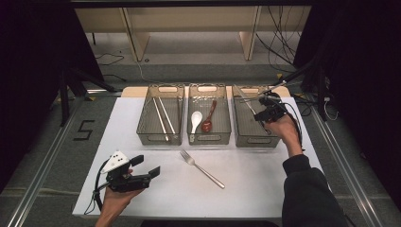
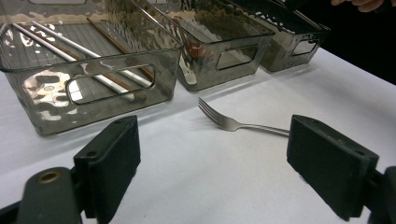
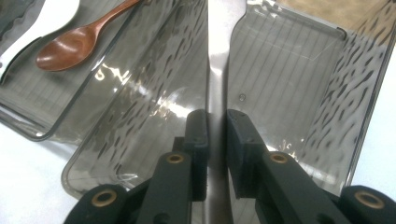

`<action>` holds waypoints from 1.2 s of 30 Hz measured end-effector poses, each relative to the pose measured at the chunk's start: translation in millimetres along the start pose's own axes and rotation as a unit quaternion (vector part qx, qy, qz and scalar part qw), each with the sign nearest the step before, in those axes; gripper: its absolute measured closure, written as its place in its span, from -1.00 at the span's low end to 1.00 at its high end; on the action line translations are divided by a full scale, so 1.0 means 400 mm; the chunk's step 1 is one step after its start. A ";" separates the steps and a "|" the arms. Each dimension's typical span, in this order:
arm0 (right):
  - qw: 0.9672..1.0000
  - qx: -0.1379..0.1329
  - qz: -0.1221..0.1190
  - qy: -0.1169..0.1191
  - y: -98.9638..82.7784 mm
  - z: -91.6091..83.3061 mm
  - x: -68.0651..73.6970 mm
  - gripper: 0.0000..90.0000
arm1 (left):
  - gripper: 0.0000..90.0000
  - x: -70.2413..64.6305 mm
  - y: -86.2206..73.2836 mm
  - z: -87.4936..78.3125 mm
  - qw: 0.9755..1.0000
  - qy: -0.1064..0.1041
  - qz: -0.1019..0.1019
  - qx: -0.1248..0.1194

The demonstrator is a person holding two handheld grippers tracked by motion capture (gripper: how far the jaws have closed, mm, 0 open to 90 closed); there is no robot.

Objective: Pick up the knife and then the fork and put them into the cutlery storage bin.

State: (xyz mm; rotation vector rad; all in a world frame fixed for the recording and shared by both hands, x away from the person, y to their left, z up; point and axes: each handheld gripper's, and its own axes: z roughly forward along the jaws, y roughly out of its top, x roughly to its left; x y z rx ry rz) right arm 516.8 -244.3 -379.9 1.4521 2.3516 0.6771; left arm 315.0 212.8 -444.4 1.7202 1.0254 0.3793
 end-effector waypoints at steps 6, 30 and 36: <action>1.000 0.005 0.005 -0.008 -0.001 0.014 -0.004 0.78 | -0.62 0.000 0.000 0.000 1.000 0.000 0.000 0.000; 0.998 -0.043 -0.005 0.035 0.008 -0.025 0.049 0.17 | -0.62 0.000 0.000 0.001 1.000 0.000 -0.002 0.001; 0.997 -0.057 -0.007 0.051 0.005 -0.051 0.075 -0.13 | -0.62 0.000 0.000 0.000 1.000 0.000 0.000 -0.001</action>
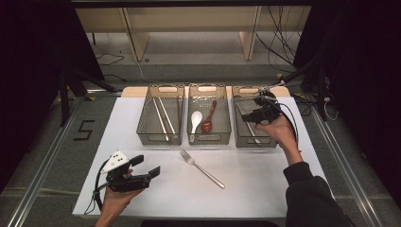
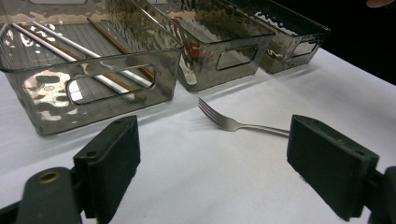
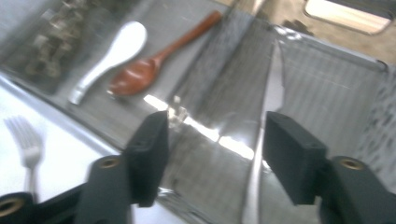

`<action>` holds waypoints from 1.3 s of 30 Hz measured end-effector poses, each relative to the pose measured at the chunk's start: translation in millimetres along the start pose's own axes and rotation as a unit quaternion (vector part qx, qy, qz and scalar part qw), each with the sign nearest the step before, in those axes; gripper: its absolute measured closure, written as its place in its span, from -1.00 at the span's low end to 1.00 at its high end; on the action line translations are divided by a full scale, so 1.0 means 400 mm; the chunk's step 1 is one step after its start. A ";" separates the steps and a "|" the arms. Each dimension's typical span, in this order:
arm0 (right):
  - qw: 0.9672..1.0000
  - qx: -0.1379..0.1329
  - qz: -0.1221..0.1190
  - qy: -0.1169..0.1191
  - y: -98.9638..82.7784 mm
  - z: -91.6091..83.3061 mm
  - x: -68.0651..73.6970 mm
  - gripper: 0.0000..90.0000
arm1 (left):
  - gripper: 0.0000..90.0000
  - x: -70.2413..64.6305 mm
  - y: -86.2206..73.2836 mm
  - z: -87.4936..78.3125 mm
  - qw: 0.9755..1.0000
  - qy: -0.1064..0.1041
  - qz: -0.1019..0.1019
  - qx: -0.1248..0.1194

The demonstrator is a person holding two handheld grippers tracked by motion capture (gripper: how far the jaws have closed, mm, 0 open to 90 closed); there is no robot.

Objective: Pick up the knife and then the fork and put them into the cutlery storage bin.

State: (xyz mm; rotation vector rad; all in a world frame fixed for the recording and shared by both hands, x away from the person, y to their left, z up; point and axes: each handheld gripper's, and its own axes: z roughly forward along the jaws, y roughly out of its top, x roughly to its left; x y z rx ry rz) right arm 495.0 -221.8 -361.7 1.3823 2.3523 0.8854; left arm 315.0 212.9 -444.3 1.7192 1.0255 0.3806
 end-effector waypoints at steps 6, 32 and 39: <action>0.999 -0.016 -0.025 0.024 -0.004 -0.031 0.062 -0.29 | -0.62 0.001 0.000 -0.001 1.000 0.001 0.000 -0.001; 0.990 0.036 -0.114 0.077 -0.074 0.031 0.265 -0.32 | -0.62 0.004 0.000 -0.006 1.000 0.004 -0.002 -0.010; 0.988 0.051 -0.124 0.081 -0.087 0.054 0.291 -0.28 | -0.63 0.004 0.000 -0.006 1.000 0.004 -0.002 -0.010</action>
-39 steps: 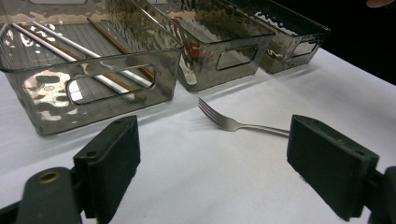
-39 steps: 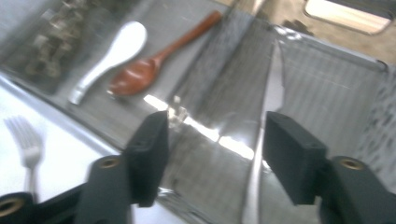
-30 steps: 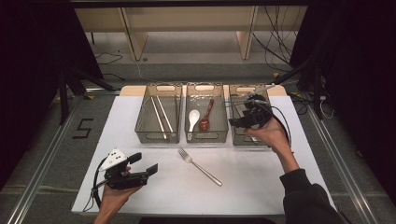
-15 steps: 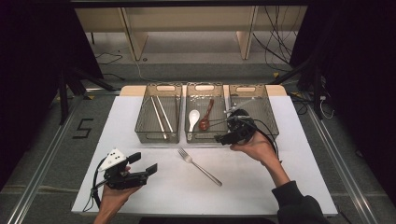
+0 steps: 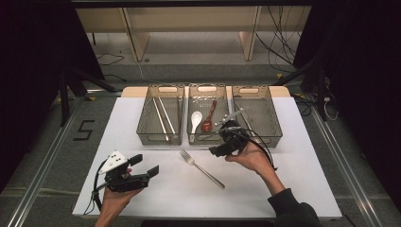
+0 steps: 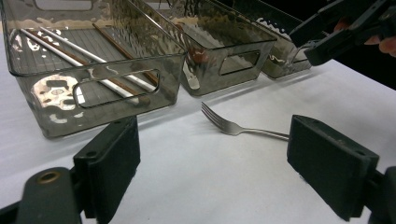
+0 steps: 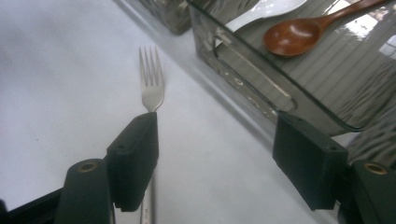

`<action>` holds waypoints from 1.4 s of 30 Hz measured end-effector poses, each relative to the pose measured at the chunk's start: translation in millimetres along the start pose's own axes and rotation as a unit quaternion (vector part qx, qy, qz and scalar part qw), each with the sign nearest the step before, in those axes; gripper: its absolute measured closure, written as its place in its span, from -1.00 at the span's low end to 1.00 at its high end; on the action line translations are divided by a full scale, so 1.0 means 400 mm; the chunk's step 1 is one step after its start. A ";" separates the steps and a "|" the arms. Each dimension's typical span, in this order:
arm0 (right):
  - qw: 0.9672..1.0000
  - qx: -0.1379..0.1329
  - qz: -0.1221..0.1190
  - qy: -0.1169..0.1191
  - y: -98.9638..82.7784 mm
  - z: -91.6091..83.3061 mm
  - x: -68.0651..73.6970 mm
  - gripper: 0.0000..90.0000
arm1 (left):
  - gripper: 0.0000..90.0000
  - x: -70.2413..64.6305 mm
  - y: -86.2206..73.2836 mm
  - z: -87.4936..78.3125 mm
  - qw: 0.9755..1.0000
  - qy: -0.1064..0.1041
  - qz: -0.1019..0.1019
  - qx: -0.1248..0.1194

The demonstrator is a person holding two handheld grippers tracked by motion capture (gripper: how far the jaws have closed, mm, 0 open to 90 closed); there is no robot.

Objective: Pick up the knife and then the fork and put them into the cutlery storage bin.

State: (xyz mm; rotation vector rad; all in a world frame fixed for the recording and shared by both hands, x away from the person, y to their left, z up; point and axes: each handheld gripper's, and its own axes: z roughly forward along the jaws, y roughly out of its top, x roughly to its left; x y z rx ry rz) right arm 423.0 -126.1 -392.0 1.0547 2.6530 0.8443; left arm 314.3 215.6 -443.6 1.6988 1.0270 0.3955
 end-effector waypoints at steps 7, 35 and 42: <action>1.000 0.014 -0.008 0.006 -0.002 0.029 0.025 -0.24 | -0.63 0.001 0.000 -0.001 1.000 0.001 -0.001 0.000; 0.997 0.067 -0.029 0.033 -0.025 0.122 0.080 0.04 | -0.63 0.001 0.000 -0.001 1.000 0.000 -0.002 -0.001; 0.996 0.079 -0.027 0.034 -0.028 0.144 0.093 0.15 | -0.63 0.002 0.000 -0.002 1.000 0.000 -0.002 0.000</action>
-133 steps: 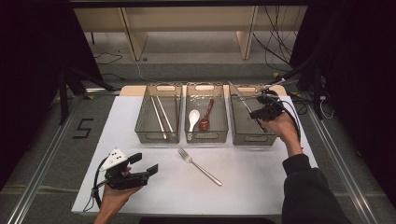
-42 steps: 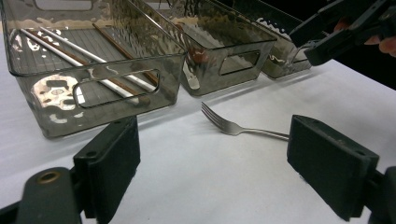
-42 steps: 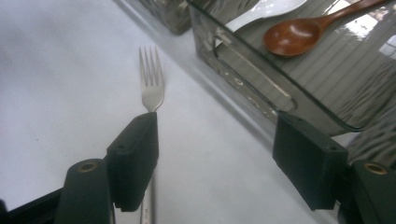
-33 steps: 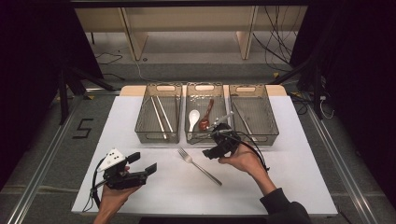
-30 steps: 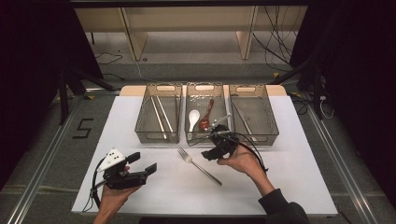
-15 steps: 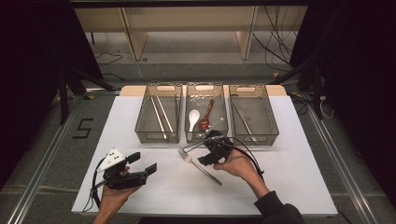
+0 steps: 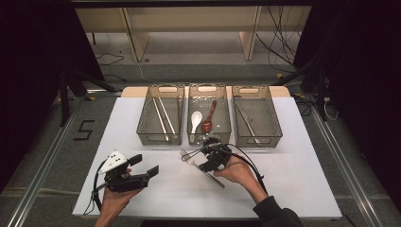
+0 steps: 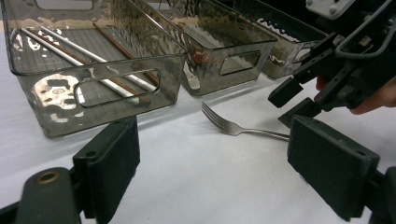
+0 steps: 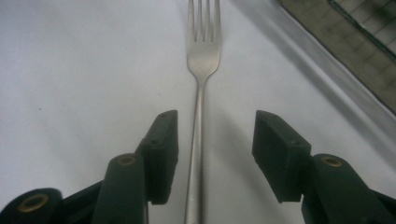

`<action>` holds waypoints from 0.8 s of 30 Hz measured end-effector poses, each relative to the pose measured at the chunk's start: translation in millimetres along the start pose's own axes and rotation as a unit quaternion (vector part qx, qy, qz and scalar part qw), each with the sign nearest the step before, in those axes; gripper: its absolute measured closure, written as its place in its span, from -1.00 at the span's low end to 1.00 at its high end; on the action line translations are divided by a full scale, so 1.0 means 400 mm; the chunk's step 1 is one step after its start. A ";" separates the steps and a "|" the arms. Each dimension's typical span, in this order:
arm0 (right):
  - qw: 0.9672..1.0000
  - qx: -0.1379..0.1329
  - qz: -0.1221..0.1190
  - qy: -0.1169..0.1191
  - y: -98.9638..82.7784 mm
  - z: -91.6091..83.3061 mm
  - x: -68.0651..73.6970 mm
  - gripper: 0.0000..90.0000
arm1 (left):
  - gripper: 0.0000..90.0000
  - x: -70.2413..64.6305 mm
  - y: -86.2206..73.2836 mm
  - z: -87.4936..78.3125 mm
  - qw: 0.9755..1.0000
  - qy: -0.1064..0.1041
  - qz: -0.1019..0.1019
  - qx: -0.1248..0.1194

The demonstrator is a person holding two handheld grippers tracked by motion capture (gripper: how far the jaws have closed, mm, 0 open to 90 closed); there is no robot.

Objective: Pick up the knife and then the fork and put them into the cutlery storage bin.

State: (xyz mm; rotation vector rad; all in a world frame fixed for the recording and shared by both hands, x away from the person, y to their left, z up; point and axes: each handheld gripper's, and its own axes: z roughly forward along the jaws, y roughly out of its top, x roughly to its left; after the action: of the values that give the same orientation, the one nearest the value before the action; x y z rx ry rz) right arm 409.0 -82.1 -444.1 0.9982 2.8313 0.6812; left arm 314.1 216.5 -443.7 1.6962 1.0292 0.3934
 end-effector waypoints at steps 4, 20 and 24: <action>1.000 0.009 0.000 0.002 -0.001 0.014 0.002 0.21 | -0.63 0.000 0.000 0.000 1.000 0.000 0.000 0.000; 1.000 0.024 -0.005 0.007 -0.002 0.036 0.013 0.50 | -0.63 0.000 0.000 0.000 1.000 -0.001 -0.001 0.001; 1.000 0.030 -0.007 0.005 -0.002 0.044 0.017 0.53 | -0.63 0.000 0.000 0.000 1.000 -0.001 -0.001 0.001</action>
State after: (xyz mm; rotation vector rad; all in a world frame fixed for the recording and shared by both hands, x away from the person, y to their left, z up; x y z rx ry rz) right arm 406.9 -71.7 -459.6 0.9853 2.8812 0.6060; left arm 314.1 216.4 -443.8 1.6972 1.0295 0.3891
